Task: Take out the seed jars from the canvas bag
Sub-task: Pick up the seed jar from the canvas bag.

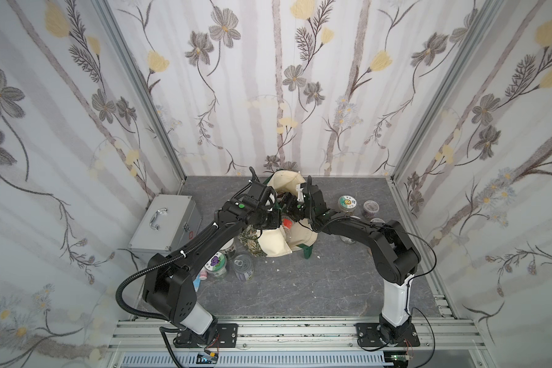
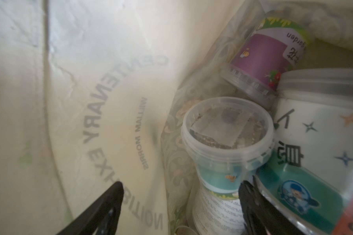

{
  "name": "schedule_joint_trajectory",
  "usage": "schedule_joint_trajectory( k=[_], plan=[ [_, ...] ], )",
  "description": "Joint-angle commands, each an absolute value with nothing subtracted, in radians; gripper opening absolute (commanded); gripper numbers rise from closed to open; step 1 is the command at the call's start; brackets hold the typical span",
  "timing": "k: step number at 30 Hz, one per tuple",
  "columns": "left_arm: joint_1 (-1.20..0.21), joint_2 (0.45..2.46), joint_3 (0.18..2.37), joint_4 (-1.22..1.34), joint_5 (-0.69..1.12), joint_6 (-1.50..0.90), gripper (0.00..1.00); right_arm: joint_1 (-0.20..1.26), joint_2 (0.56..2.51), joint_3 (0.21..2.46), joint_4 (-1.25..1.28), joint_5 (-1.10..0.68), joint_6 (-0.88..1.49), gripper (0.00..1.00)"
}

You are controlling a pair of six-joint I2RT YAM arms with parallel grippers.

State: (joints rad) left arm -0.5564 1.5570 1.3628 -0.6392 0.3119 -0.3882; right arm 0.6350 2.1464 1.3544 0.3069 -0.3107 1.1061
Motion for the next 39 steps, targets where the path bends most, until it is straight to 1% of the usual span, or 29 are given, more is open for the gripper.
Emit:
schedule_joint_trajectory(
  k=[1,9,19,25,27,29,32,36,39],
  plan=[
    [-0.556,1.552,1.365,-0.642,0.341,-0.373,0.1,0.639,2.17,1.377,0.243,-0.284,1.108,0.88],
    [-0.557,1.546,1.364,-0.643,0.35,-0.371,0.09,0.64,2.258,1.494,0.114,-0.19,1.078,0.88],
    [-0.556,1.54,1.368,-0.647,0.369,-0.367,0.09,0.647,2.431,1.693,-0.003,-0.112,1.088,0.86],
    [-0.556,1.538,1.368,-0.652,0.38,-0.359,0.09,0.646,2.508,1.797,0.014,-0.123,1.063,0.8],
    [-0.556,1.536,1.372,-0.66,0.376,-0.355,0.09,0.644,2.513,1.797,0.028,-0.128,1.054,0.74],
    [-0.557,1.532,1.374,-0.668,0.367,-0.35,0.09,0.64,2.502,1.778,0.044,-0.135,1.046,0.68],
    [-0.556,1.522,1.373,-0.678,0.35,-0.342,0.09,0.632,2.435,1.695,0.112,-0.124,1.028,0.59],
    [-0.551,1.516,1.371,-0.689,0.335,-0.334,0.08,0.617,2.304,1.565,0.202,-0.092,0.991,0.52],
    [-0.539,1.507,1.371,-0.686,0.33,-0.334,0.08,0.609,2.205,1.474,0.269,-0.074,0.957,0.51]
  ],
)
